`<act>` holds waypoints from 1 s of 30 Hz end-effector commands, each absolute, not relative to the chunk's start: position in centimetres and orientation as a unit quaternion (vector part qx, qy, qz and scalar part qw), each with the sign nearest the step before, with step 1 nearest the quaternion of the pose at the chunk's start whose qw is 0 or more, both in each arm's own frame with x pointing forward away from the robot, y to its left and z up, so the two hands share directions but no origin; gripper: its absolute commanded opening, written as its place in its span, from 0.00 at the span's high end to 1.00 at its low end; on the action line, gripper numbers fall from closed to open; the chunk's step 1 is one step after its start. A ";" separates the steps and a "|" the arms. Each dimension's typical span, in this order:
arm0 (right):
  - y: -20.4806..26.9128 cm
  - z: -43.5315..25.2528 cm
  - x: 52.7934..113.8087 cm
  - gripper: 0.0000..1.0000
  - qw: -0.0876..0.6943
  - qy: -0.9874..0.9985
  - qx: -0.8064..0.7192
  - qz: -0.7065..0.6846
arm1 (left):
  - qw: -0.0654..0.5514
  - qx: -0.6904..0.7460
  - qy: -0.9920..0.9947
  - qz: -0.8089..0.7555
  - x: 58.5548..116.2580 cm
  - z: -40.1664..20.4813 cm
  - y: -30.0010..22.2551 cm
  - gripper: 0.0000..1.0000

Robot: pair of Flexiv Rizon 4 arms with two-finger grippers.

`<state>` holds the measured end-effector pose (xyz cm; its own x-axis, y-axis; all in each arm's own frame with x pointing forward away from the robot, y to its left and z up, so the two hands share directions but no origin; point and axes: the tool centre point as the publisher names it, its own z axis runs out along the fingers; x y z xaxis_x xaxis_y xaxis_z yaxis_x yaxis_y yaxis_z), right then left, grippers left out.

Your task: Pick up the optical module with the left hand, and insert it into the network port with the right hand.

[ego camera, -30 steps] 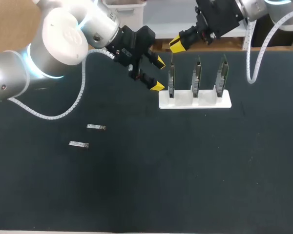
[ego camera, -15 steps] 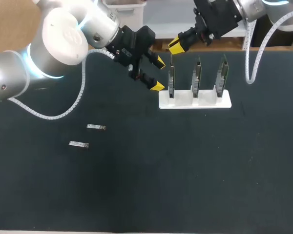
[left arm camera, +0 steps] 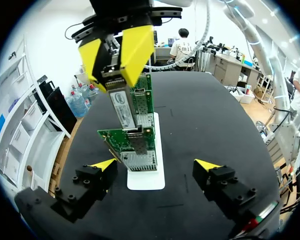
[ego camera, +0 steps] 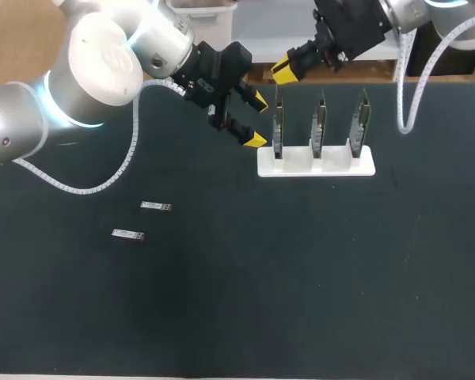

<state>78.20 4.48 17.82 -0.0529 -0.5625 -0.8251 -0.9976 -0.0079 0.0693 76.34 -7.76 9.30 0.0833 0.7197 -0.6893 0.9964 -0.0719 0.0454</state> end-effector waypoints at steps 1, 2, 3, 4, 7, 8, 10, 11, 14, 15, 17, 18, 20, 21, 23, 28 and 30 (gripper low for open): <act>4.4 17.7 77.9 1.00 0.307 0.635 -0.614 0.353 | 0.269 0.685 0.627 -0.256 76.2 9.3 -7.7 0.00; 4.4 17.6 77.9 1.00 0.307 0.636 -0.614 0.353 | 0.269 0.685 0.627 -0.256 76.2 9.3 -7.7 0.00; 4.4 17.6 77.9 1.00 0.306 0.636 -0.614 0.353 | 0.269 0.685 0.627 -0.256 76.2 9.3 -7.7 0.00; 4.4 17.6 77.9 1.00 0.306 0.636 -0.614 0.353 | 0.269 0.685 0.627 -0.256 76.2 9.3 -7.7 0.00; 4.3 17.5 77.9 1.00 0.306 0.637 -0.614 0.353 | 0.269 0.685 0.627 -0.256 76.2 9.3 -7.7 0.00; 4.3 17.5 77.9 1.00 0.305 0.637 -0.613 0.353 | 0.269 0.685 0.627 -0.256 76.2 9.3 -7.7 0.00; 4.3 17.5 77.8 1.00 0.306 0.637 -0.613 0.352 | 0.269 0.685 0.627 -0.256 76.2 9.3 -7.7 0.00; 4.3 17.5 77.8 1.00 0.306 0.638 -0.613 0.352 | 0.269 0.685 0.627 -0.256 76.2 9.3 -7.7 0.00; 4.2 17.7 77.8 1.00 0.310 0.637 -0.612 0.351 | 0.269 0.685 0.627 -0.256 76.2 9.3 -7.7 0.00; 4.2 17.7 77.8 1.00 0.311 0.637 -0.613 0.350 | 0.269 0.685 0.627 -0.256 76.2 9.3 -7.7 0.00; 4.2 17.8 77.8 1.00 0.312 0.636 -0.613 0.350 | 0.269 0.685 0.627 -0.256 76.2 9.3 -7.7 0.00; 4.2 17.8 77.8 1.00 0.312 0.636 -0.613 0.350 | 0.269 0.685 0.627 -0.256 76.2 9.3 -7.7 0.00; 4.2 17.6 77.9 1.00 0.310 0.637 -0.613 0.350 | 0.269 0.685 0.627 -0.256 76.2 9.3 -7.7 0.00; 4.2 17.6 77.9 1.00 0.310 0.637 -0.614 0.350 | 0.269 0.685 0.627 -0.256 76.2 9.3 -7.7 0.00; 4.2 17.4 77.8 1.00 0.306 0.636 -0.616 0.350 | 0.269 0.685 0.627 -0.256 76.2 9.3 -7.7 0.00; 4.2 17.2 77.8 1.00 0.304 0.636 -0.615 0.353 | 0.269 0.685 0.627 -0.256 76.2 9.3 -7.7 0.00; 4.2 17.2 77.8 1.00 0.304 0.636 -0.615 0.353 | 0.269 0.685 0.627 -0.256 76.2 9.3 -7.7 0.00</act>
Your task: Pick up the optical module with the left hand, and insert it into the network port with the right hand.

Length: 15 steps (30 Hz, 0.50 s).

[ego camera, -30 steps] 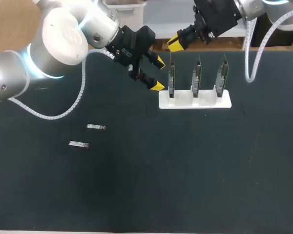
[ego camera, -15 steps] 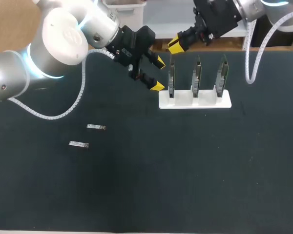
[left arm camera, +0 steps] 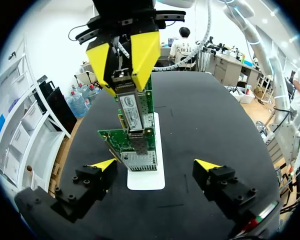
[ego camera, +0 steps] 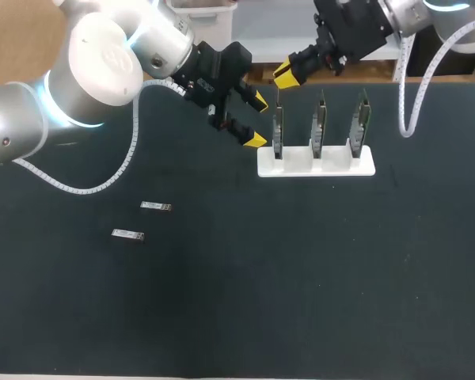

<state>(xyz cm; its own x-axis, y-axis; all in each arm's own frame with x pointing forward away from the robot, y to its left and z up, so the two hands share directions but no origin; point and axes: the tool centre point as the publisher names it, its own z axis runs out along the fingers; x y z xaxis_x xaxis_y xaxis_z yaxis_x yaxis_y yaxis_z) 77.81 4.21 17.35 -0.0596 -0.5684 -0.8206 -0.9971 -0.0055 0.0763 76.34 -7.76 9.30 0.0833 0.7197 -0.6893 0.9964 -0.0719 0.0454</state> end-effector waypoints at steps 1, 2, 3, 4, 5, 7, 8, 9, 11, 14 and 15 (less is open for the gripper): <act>4.1 17.2 77.8 1.00 0.305 0.636 -0.614 0.353 | 0.269 0.685 0.627 -0.256 76.2 9.3 -7.7 0.00; 4.1 17.3 77.8 1.00 0.305 0.636 -0.614 0.353 | 0.269 0.685 0.627 -0.256 76.2 9.3 -7.7 0.00; 4.1 17.4 77.7 1.00 0.307 0.636 -0.614 0.352 | 0.269 0.685 0.627 -0.256 76.2 9.3 -7.7 0.00; 4.1 17.6 77.7 1.00 0.311 0.635 -0.613 0.352 | 0.269 0.685 0.627 -0.256 76.2 9.3 -7.7 0.00; 4.1 17.8 77.7 1.00 0.315 0.634 -0.612 0.353 | 0.269 0.685 0.627 -0.256 76.2 9.3 -7.7 0.00; 4.0 17.9 77.8 1.00 0.320 0.634 -0.610 0.352 | 0.269 0.685 0.627 -0.256 76.2 9.3 -7.7 0.00; 4.0 18.0 77.8 1.00 0.320 0.634 -0.610 0.352 | 0.269 0.685 0.627 -0.256 76.2 9.3 -7.7 0.00; 4.0 18.0 77.8 1.00 0.321 0.633 -0.610 0.351 | 0.269 0.685 0.627 -0.256 76.2 9.3 -7.7 0.00; 4.1 17.9 77.9 1.00 0.320 0.634 -0.616 0.342 | 0.269 0.685 0.627 -0.256 76.2 9.3 -7.7 0.00; 4.3 17.7 77.8 1.00 0.315 0.633 -0.622 0.338 | 0.269 0.685 0.627 -0.256 76.2 9.3 -7.7 0.00; 4.3 17.6 77.8 1.00 0.314 0.633 -0.622 0.338 | 0.269 0.685 0.627 -0.256 76.2 9.3 -7.7 0.00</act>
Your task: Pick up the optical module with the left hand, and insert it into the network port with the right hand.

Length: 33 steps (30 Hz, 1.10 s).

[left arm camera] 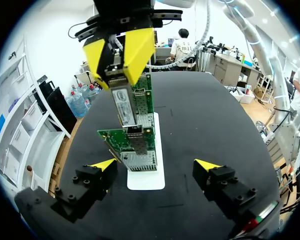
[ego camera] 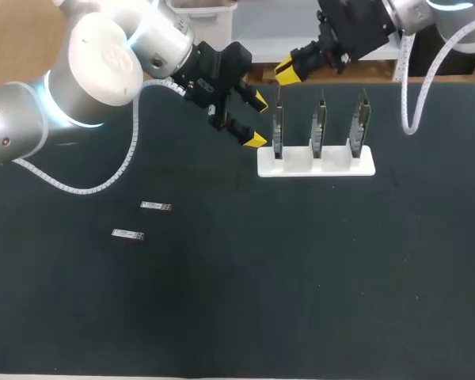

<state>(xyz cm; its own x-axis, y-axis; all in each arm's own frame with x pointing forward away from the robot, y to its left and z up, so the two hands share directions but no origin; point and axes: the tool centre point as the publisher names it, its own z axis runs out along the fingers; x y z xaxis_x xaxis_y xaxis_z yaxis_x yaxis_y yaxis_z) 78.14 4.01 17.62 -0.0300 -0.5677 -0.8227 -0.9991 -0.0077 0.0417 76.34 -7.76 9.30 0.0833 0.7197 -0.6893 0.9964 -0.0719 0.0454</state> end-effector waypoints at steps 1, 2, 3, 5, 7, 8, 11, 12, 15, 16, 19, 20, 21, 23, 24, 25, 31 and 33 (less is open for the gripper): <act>4.3 17.5 77.8 1.00 0.313 0.633 -0.622 0.339 | 0.269 0.685 0.627 -0.256 76.2 9.3 -7.7 0.00; 4.3 17.5 77.8 1.00 0.312 0.633 -0.622 0.339 | 0.269 0.685 0.627 -0.256 76.2 9.3 -7.7 0.00; 4.3 17.5 77.8 1.00 0.312 0.633 -0.622 0.340 | 0.269 0.685 0.627 -0.256 76.2 9.3 -7.7 0.00; 4.3 17.5 77.9 1.00 0.312 0.634 -0.621 0.340 | 0.269 0.685 0.627 -0.256 76.2 9.3 -7.7 0.00; 4.2 17.4 77.9 1.00 0.312 0.635 -0.619 0.341 | 0.269 0.685 0.627 -0.256 76.2 9.3 -7.7 0.00; 4.2 17.4 77.9 1.00 0.313 0.636 -0.617 0.341 | 0.269 0.685 0.627 -0.256 76.2 9.3 -7.7 0.00; 4.2 17.3 77.9 1.00 0.313 0.637 -0.614 0.345 | 0.269 0.685 0.627 -0.256 76.2 9.3 -7.7 0.00; 4.2 17.2 77.9 1.00 0.313 0.637 -0.614 0.345 | 0.269 0.685 0.627 -0.256 76.2 9.3 -7.7 0.00; 4.2 17.1 77.9 1.00 0.311 0.638 -0.614 0.346 | 0.269 0.685 0.627 -0.256 76.2 9.3 -7.7 0.00; 4.2 17.1 77.9 1.00 0.311 0.638 -0.613 0.346 | 0.269 0.685 0.627 -0.256 76.2 9.3 -7.7 0.00; 4.1 17.0 78.0 1.00 0.310 0.639 -0.612 0.347 | 0.269 0.685 0.627 -0.256 76.2 9.3 -7.7 0.00; 4.1 16.9 78.0 1.00 0.310 0.640 -0.612 0.348 | 0.269 0.685 0.627 -0.256 76.2 9.3 -7.7 0.00; 4.2 16.9 78.0 1.00 0.309 0.640 -0.611 0.348 | 0.269 0.685 0.627 -0.256 76.2 9.3 -7.7 0.00; 4.2 16.7 78.0 1.00 0.307 0.641 -0.611 0.349 | 0.269 0.685 0.627 -0.256 76.2 9.3 -7.7 0.00; 4.2 16.7 78.0 1.00 0.307 0.641 -0.611 0.350 | 0.269 0.685 0.627 -0.256 76.2 9.3 -7.7 0.00; 4.2 16.6 78.0 1.00 0.307 0.641 -0.610 0.350 | 0.269 0.685 0.627 -0.256 76.2 9.3 -7.7 0.00; 4.2 16.4 78.1 1.00 0.304 0.645 -0.607 0.353 | 0.269 0.685 0.627 -0.256 76.2 9.3 -7.7 0.00; 4.2 16.4 78.1 1.00 0.305 0.645 -0.606 0.352 | 0.269 0.685 0.627 -0.256 76.2 9.3 -7.7 0.00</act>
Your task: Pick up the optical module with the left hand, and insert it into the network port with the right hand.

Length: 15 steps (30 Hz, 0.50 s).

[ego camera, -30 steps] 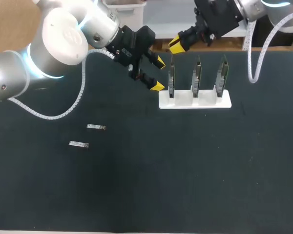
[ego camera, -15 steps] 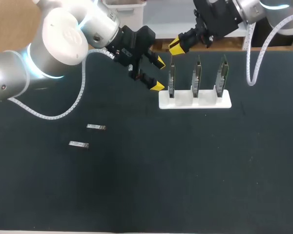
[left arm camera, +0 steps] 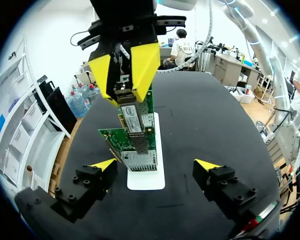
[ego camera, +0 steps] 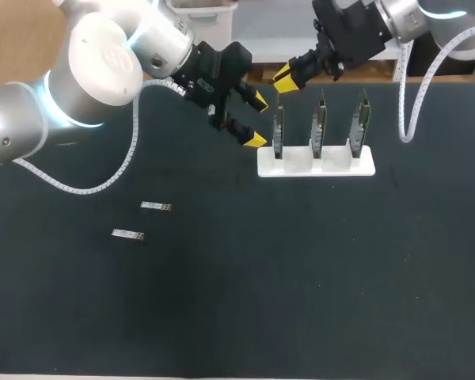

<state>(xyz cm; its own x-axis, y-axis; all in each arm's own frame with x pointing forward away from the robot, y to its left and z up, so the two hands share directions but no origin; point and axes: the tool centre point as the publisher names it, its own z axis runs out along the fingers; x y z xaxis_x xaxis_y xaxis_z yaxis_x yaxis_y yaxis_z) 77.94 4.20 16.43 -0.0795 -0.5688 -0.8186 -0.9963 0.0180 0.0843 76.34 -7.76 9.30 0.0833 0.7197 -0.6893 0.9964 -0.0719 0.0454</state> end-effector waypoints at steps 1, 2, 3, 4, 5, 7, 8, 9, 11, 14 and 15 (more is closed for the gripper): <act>4.2 16.5 78.0 0.51 0.305 0.645 -0.606 0.352 | 0.269 0.685 0.627 -0.256 76.2 9.3 -7.7 0.00; 4.2 16.5 78.0 0.00 0.306 0.645 -0.606 0.351 | 0.269 0.685 0.627 -0.256 76.2 9.3 -7.7 0.00; 4.2 16.6 78.0 0.00 0.309 0.645 -0.605 0.350 | 0.269 0.685 0.627 -0.256 76.2 9.3 -7.7 0.00; 4.2 16.7 77.9 0.00 0.310 0.645 -0.605 0.349 | 0.269 0.685 0.627 -0.256 76.2 9.3 -7.7 0.00; 4.2 16.8 77.9 0.00 0.311 0.644 -0.606 0.349 | 0.269 0.685 0.627 -0.256 76.2 9.3 -7.7 0.00; 4.2 17.1 77.9 0.00 0.316 0.642 -0.604 0.350 | 0.269 0.685 0.627 -0.256 76.2 9.3 -7.7 0.00; 4.1 17.3 77.9 0.00 0.318 0.640 -0.603 0.354 | 0.269 0.685 0.627 -0.256 76.2 9.3 -7.7 0.00; 4.1 17.4 77.9 0.00 0.319 0.639 -0.601 0.359 | 0.269 0.685 0.627 -0.256 76.2 9.3 -7.7 0.00; 4.0 17.6 77.9 0.00 0.322 0.636 -0.598 0.367 | 0.269 0.685 0.627 -0.256 76.2 9.3 -7.7 0.00; 3.9 17.8 78.0 0.51 0.323 0.634 -0.596 0.372 | 0.269 0.685 0.627 -0.256 76.2 9.3 -7.7 0.00; 3.9 17.8 78.0 0.98 0.324 0.634 -0.596 0.372 | 0.269 0.685 0.627 -0.256 76.2 9.3 -7.7 0.00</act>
<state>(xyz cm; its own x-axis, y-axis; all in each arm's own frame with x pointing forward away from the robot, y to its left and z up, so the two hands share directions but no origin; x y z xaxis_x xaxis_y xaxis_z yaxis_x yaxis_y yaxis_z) 77.89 4.20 17.84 -0.0810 -0.5194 -0.8507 -0.9962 0.0160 0.0851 76.34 -7.76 9.30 0.0833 0.7197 -0.6893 0.9964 -0.0719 0.0454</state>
